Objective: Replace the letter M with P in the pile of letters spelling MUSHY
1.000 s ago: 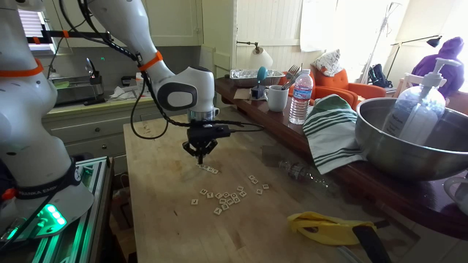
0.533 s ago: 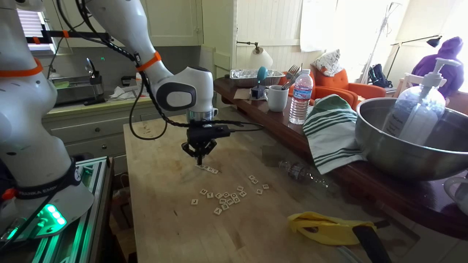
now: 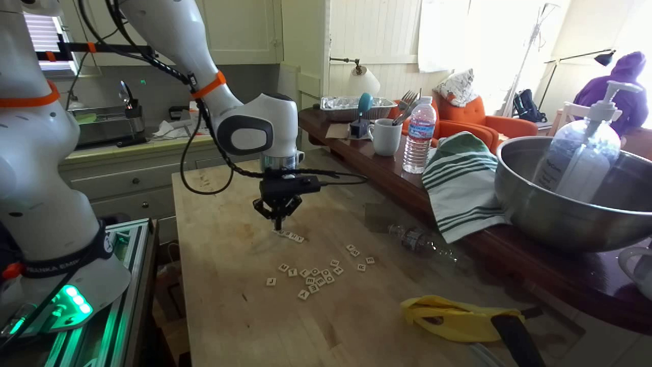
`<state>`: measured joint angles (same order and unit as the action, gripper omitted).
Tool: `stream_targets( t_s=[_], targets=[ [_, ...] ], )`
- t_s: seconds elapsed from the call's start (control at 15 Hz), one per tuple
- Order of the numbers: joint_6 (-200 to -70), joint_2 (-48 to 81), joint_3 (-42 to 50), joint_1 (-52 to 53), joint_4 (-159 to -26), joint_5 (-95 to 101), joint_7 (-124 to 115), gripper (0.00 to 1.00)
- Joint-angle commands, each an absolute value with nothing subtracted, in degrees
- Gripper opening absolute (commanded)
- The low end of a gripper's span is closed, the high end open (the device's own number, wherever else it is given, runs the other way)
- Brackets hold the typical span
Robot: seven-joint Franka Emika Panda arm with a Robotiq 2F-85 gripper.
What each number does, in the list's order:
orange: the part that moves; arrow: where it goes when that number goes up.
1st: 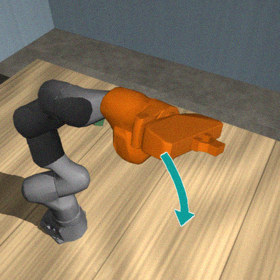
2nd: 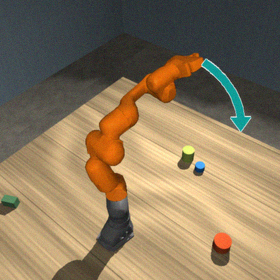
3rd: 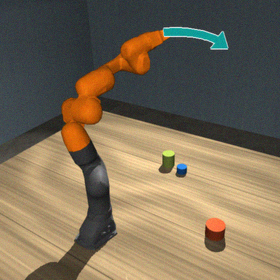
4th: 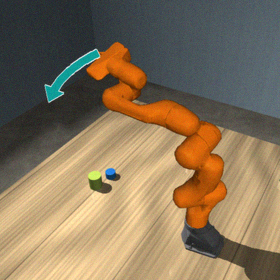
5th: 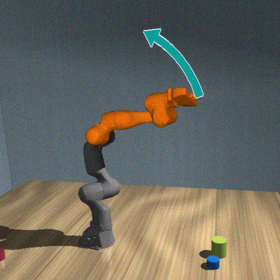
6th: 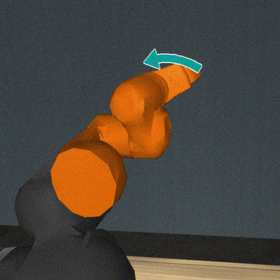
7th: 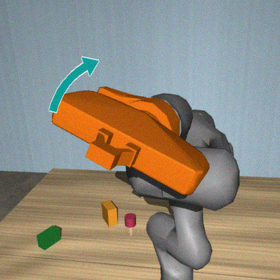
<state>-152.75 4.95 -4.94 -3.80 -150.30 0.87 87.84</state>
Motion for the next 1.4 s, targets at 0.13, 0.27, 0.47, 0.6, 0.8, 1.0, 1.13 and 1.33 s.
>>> stream_targets(
  t_s=[0.13, 0.27, 0.47, 0.6, 0.8, 1.0, 1.13, 1.33],
  targets=[
    [-151.68, 3.23, -4.26, -3.30, -151.13, -1.59, 89.85, 0.00],
    [-151.64, 2.94, -4.13, -3.28, -151.13, -1.65, 89.73, 0.00],
    [-150.81, 2.16, -3.78, -3.09, -151.15, -0.99, 88.80, 0.00],
    [-150.44, 1.58, -3.41, -3.00, -151.11, -0.44, 87.77, 0.00],
    [-150.77, 0.34, -2.55, -2.88, -151.32, 0.59, 83.98, 0.00],
    [-150.69, -0.76, -1.54, -2.79, -151.34, 2.86, 78.03, 0.00],
    [-150.09, -1.09, -1.13, -2.78, -151.03, 3.73, 74.99, 0.27],
    [-149.78, -1.72, -0.79, -2.71, -151.07, 4.25, 70.53, 0.49]
  ],
)
